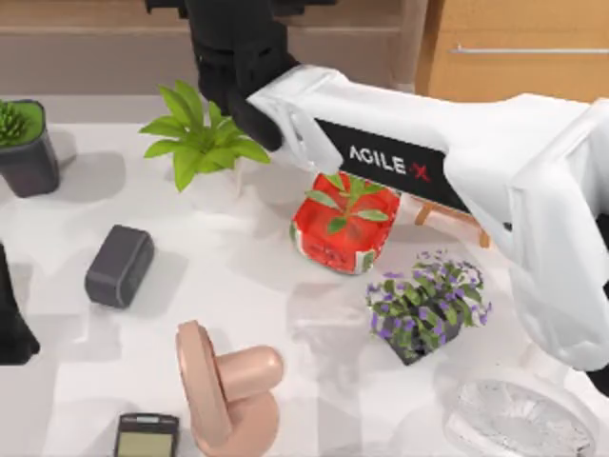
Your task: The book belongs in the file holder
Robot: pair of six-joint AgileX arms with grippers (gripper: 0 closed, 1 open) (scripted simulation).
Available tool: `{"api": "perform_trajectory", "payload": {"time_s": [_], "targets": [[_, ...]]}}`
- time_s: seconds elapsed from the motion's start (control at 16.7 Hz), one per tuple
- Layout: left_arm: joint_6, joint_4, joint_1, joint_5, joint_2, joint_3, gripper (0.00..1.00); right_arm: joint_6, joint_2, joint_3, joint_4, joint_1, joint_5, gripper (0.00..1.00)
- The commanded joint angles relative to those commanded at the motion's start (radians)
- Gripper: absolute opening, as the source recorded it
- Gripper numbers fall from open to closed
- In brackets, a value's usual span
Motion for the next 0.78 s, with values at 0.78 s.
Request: {"api": "perform_trajectory", "payload": {"time_s": [0.78], "targets": [[0.0,0.0,0.0,0.0,0.0,0.0,1.0,0.002,-0.014,0.038,-0.05,0.004,-0.001,0.0]]}}
